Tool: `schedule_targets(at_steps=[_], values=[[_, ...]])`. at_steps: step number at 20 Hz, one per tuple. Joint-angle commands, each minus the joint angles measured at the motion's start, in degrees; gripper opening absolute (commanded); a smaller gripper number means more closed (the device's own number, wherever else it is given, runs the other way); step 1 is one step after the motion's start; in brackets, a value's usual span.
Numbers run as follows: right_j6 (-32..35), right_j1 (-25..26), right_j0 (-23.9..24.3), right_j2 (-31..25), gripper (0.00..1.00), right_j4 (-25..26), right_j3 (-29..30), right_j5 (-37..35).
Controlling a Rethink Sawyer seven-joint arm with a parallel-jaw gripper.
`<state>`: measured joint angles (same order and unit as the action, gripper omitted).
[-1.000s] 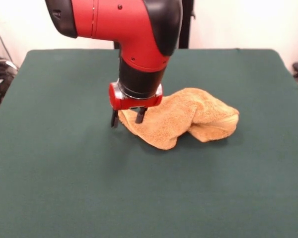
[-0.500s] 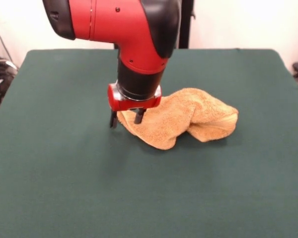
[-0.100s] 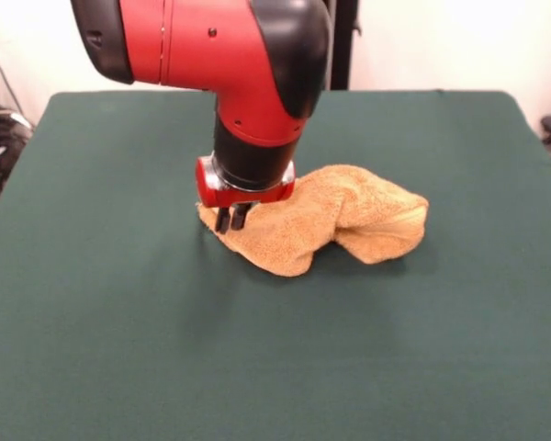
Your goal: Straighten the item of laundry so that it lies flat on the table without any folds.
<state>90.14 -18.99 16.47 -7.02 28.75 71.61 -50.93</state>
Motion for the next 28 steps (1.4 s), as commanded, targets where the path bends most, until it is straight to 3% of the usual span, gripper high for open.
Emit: schedule_targets(at_steps=[1,15,20,28], values=[[1.2,6.2,-1.3,2.2,0.00,3.2,-0.2,-4.8],[1.9,4.9,-2.5,3.9,0.00,4.5,1.4,-2.6],[-3.3,-4.0,0.1,2.6,0.00,2.4,9.5,-2.5],[-4.9,-13.5,-0.8,2.0,0.00,0.7,13.2,-6.6]])
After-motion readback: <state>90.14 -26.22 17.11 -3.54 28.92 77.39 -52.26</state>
